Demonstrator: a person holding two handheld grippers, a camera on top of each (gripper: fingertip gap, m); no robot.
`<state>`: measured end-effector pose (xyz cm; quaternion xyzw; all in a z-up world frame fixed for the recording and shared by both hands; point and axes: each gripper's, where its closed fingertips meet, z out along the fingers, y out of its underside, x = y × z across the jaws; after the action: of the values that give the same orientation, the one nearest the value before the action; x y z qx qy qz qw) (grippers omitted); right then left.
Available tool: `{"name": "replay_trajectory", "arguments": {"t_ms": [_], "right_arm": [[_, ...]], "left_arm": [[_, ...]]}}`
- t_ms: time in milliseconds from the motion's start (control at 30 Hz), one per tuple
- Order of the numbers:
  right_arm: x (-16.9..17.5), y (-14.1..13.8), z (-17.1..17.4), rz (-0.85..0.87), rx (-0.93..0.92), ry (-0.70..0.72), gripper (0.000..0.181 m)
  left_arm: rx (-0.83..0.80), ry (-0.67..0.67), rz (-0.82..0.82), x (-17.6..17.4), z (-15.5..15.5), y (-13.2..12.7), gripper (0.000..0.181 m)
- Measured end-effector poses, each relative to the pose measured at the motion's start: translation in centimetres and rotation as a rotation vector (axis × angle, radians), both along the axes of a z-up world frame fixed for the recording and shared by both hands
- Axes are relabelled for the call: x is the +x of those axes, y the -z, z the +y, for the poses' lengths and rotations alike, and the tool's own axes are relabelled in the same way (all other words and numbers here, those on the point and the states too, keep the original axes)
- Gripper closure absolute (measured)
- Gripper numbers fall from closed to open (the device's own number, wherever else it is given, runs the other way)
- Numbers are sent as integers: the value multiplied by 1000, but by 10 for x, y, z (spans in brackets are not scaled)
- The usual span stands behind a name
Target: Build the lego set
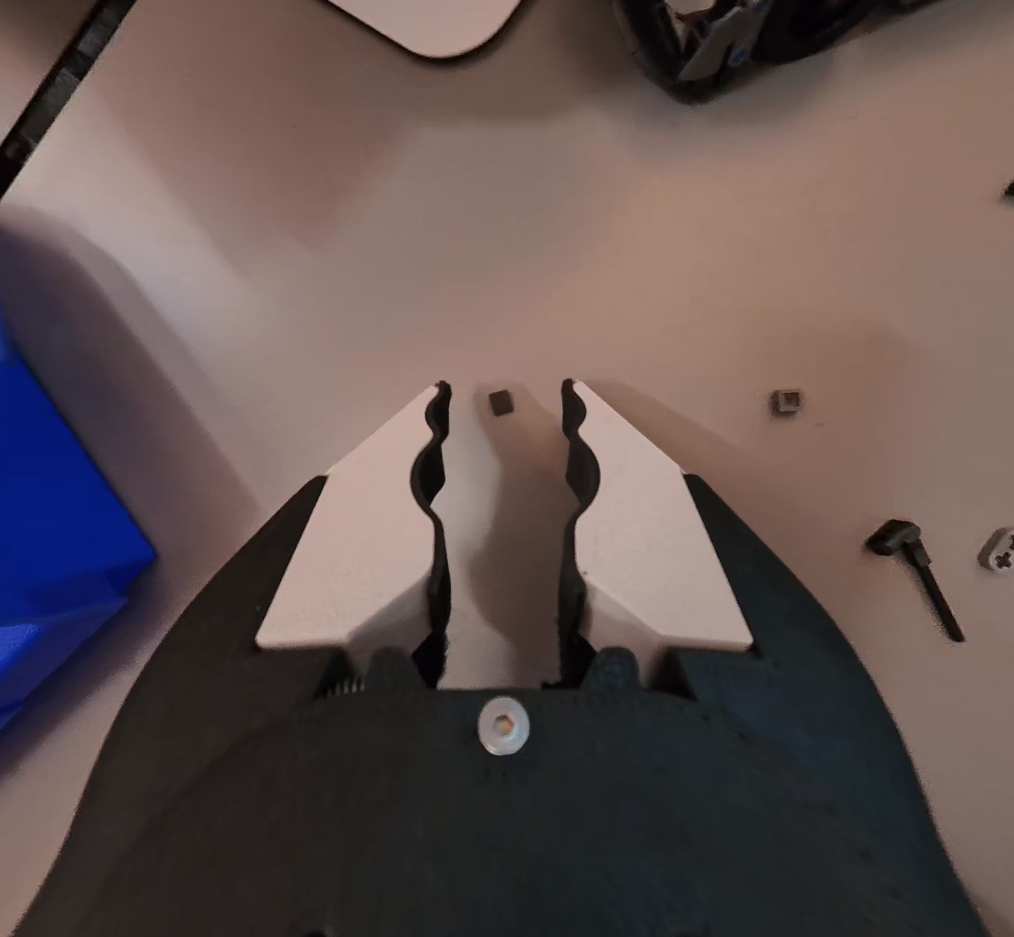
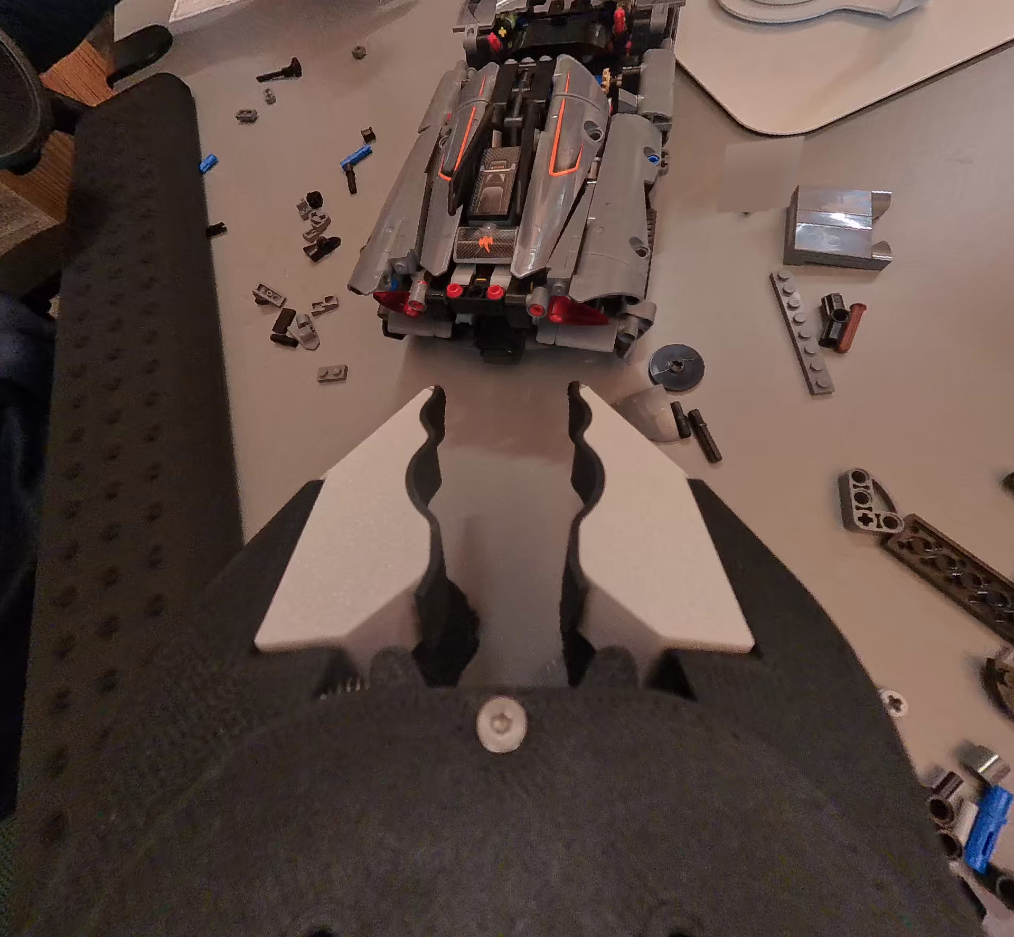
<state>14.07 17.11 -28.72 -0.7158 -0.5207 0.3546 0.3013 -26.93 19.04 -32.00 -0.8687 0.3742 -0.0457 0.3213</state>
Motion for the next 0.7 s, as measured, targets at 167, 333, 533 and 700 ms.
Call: {"name": "replay_trajectory", "arguments": {"t_ms": [167,333,533,700], "right_arm": [[0,2,1,-7,-6,0,138],[0,5,1,-12,-11,1,138],[0,8,2,-19,-20,-1,138],[-1,10,2,-27,-23,-4,138]], "left_arm": [[-85,-51,-14,-16,10,14,133],[-76,-45,-60,-9,14,15,168],[-55,-11,-19,-4,9,15,181],[-57,40,-28,13,-8,15,181]]}}
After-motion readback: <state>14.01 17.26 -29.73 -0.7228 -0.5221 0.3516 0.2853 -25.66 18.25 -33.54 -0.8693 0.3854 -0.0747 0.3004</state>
